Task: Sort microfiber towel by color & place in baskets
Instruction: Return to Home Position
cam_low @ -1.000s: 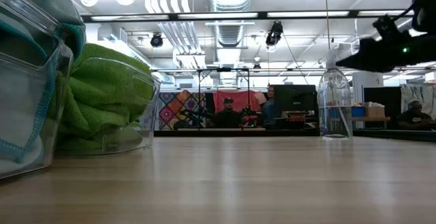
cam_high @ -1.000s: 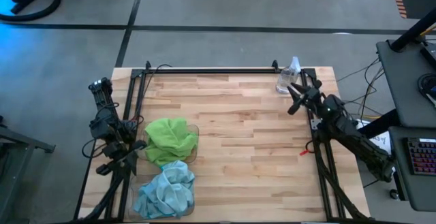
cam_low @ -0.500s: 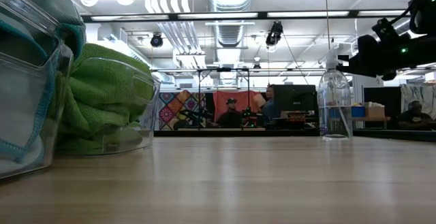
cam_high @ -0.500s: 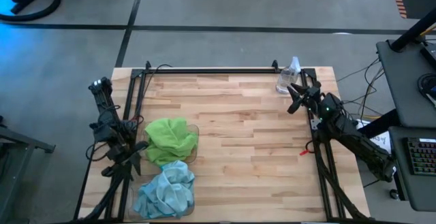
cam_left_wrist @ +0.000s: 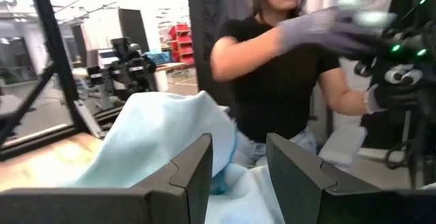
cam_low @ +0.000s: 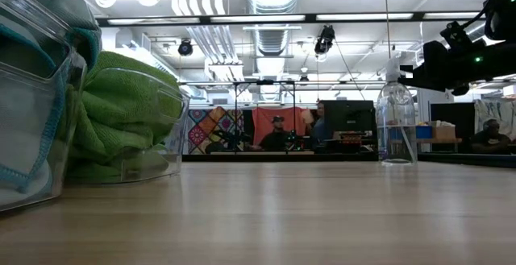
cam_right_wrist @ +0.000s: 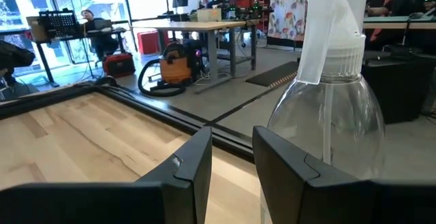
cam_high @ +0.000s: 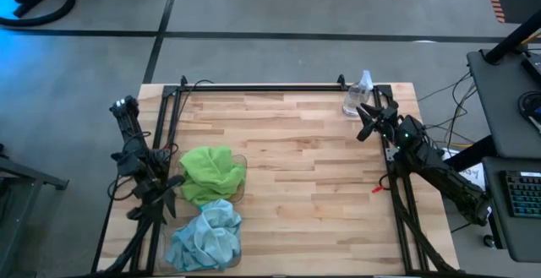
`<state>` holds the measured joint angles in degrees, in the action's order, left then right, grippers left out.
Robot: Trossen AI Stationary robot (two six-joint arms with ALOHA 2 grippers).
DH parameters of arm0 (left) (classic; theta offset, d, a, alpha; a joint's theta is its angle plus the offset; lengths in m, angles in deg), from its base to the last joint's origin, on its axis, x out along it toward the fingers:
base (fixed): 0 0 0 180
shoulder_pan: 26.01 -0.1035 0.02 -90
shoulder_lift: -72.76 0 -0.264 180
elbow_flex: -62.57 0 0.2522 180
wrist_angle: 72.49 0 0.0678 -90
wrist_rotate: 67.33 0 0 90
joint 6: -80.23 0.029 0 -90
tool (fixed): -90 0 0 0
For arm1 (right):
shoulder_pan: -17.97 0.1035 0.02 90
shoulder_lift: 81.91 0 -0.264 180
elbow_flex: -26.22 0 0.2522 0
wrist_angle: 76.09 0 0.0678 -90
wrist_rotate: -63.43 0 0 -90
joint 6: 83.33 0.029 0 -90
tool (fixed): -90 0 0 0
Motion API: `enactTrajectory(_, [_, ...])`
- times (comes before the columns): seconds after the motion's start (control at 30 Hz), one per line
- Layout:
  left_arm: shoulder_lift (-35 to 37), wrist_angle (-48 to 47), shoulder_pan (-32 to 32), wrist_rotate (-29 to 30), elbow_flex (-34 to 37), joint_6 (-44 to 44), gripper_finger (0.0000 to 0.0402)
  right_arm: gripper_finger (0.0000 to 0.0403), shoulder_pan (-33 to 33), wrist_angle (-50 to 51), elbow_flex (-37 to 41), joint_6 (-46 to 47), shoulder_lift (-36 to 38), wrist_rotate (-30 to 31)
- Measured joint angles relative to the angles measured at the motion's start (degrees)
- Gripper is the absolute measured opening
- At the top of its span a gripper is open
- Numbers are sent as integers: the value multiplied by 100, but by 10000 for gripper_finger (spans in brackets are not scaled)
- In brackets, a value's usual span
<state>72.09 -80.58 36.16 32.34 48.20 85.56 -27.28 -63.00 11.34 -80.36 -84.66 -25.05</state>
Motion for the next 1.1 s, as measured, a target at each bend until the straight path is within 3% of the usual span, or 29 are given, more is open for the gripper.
enactTrajectory(0.27, [-125, -16, -79, 176, 0, -138, 123, 102, 0, 0, 0, 1, -2, 0])
enactTrajectory(0.43, [-110, -187, -682, 173, 2, -622, 123, 102, 0, 0, 0, 1, -2, 2])
enactTrajectory(0.73, [-122, -286, -3342, 122, 4, -996, 123, 102, 0, 2, -3, 1, 0, 4])
enactTrajectory(0.87, [-176, -366, -4504, -401, 4, -1147, 123, 102, 0, 2, -4, 1, 0, 4])
enactTrajectory(1.1, [-804, -393, -5874, -528, 4, -640, 123, 102, 0, 2, -4, 1, 0, 4])
